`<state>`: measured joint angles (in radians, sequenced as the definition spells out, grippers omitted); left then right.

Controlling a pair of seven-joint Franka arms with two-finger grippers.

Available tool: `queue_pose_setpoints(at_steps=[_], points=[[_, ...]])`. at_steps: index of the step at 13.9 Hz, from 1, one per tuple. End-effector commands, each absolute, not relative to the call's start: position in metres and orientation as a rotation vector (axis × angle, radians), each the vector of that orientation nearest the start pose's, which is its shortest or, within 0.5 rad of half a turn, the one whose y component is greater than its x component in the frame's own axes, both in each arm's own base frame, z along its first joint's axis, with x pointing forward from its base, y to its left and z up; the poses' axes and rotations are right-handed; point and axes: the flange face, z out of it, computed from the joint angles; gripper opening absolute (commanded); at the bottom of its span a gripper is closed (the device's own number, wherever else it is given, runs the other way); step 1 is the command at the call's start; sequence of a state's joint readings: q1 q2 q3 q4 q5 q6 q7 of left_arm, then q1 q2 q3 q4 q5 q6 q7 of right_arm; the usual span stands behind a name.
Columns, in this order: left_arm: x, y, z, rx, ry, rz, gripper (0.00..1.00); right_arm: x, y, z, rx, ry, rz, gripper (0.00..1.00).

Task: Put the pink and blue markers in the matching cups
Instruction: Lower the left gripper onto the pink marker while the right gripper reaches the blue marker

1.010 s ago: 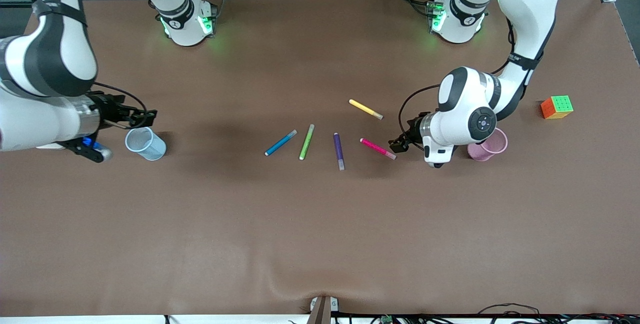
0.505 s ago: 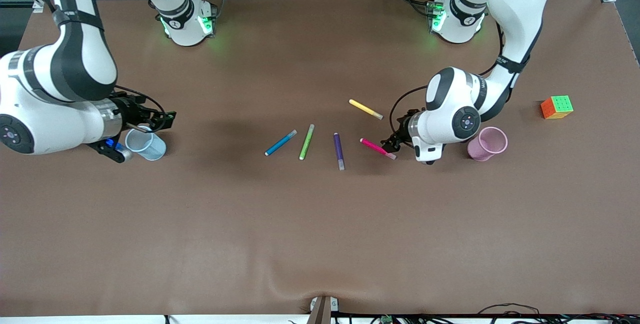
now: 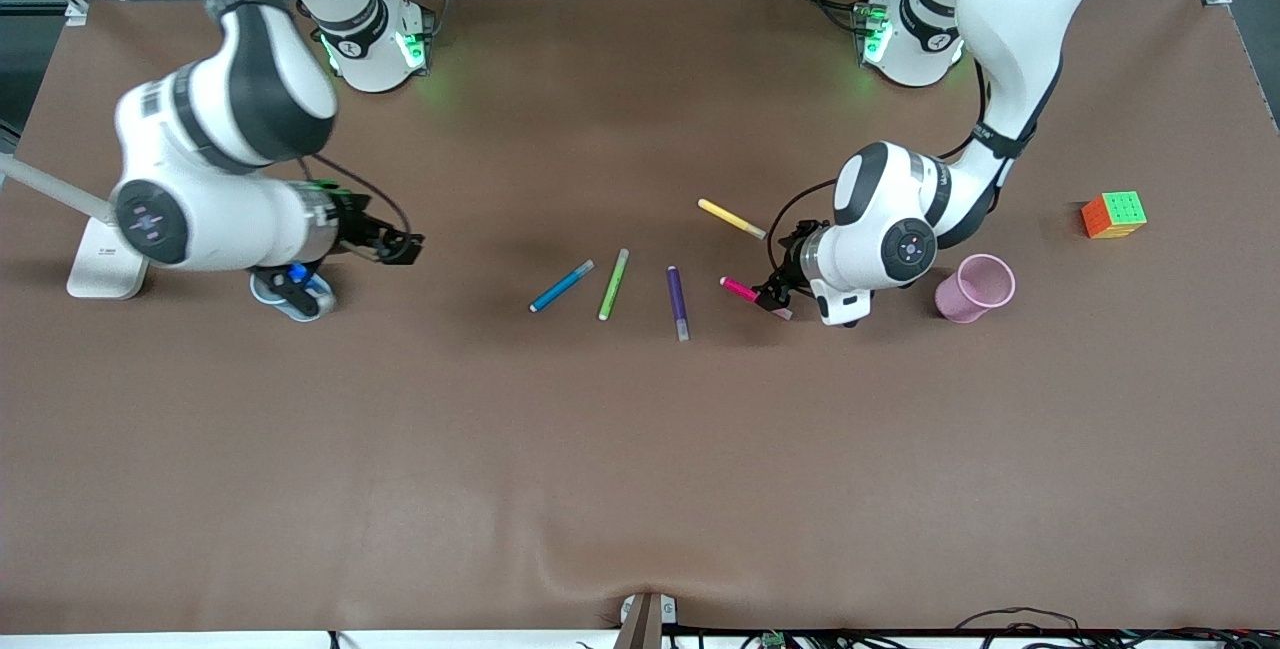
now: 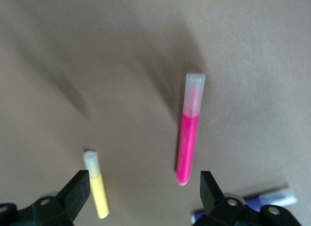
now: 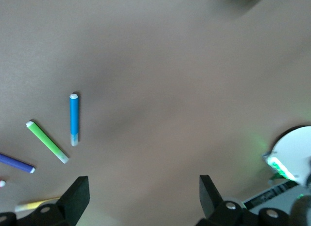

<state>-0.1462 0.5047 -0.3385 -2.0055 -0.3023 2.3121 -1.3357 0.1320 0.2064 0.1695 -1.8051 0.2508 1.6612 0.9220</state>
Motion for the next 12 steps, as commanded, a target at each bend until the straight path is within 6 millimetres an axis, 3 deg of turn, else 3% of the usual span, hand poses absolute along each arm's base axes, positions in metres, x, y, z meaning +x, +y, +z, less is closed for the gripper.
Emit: queue_pose_setpoints(at_steps=[1, 4, 6, 7, 11, 12], points=[[0.526, -0.281, 0.191, -2.643, -1.736, 0.676, 1.0, 0.516, 0.224, 0.401, -2.846, 1.113, 0.602, 1.0], [0.532, -0.279, 0.186, -2.629, -1.764, 0.679, 1.0, 0.499, 0.263, 0.383, -2.812, 1.192, 0.519, 1.0], [0.534, -0.277, 0.179, -2.63, -1.788, 0.669, 0.99, 0.476, 0.299, 0.356, -2.78, 1.212, 0.414, 1.0], [0.537, -0.275, 0.174, -2.614, -1.836, 0.665, 0.9, 0.469, 0.307, 0.345, -2.776, 1.209, 0.349, 1.0], [0.536, -0.273, 0.16, -2.569, -1.881, 0.691, 0.86, 0.462, 0.322, 0.33, -2.73, 1.26, 0.294, 1.0], [0.537, -0.271, 0.158, -2.561, -1.889, 0.696, 0.8, 0.46, 0.326, 0.323, -2.716, 1.26, 0.278, 1.0]])
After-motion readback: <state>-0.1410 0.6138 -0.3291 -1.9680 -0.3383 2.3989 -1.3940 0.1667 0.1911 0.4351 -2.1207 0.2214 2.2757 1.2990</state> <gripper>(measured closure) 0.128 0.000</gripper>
